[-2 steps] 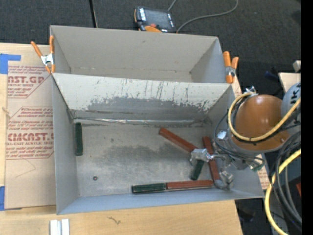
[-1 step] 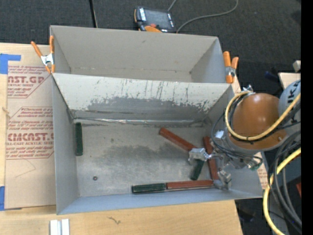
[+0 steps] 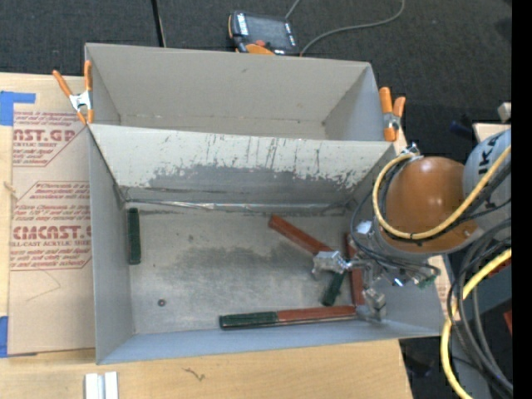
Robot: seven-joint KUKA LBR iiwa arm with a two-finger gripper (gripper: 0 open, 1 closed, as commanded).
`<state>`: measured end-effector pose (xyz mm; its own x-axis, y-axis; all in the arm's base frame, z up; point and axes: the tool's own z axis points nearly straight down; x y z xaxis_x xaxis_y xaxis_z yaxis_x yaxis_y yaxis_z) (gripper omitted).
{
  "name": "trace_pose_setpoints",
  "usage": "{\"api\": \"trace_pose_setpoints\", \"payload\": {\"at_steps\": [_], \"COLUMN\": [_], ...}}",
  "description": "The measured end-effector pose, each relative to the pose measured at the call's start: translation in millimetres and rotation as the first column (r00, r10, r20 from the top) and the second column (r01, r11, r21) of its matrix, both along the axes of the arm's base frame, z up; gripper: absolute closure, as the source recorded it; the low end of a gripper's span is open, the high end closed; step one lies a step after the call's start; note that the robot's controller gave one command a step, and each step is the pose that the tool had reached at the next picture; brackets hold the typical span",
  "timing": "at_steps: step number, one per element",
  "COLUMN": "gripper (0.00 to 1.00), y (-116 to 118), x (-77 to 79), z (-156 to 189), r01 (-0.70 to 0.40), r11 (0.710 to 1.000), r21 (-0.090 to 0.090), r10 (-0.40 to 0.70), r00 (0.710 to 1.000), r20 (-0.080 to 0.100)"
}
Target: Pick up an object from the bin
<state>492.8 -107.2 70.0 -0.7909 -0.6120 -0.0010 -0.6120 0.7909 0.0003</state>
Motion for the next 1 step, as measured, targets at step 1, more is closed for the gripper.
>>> {"api": "trace_pose_setpoints", "payload": {"at_steps": [1], "gripper": [0.00], "y": [27.6], "x": [18.7], "z": [0.1], "r01": [-0.007], "r11": [1.000], "r21": [0.001], "r10": [0.007], "r00": [1.000], "r20": [0.001]}}
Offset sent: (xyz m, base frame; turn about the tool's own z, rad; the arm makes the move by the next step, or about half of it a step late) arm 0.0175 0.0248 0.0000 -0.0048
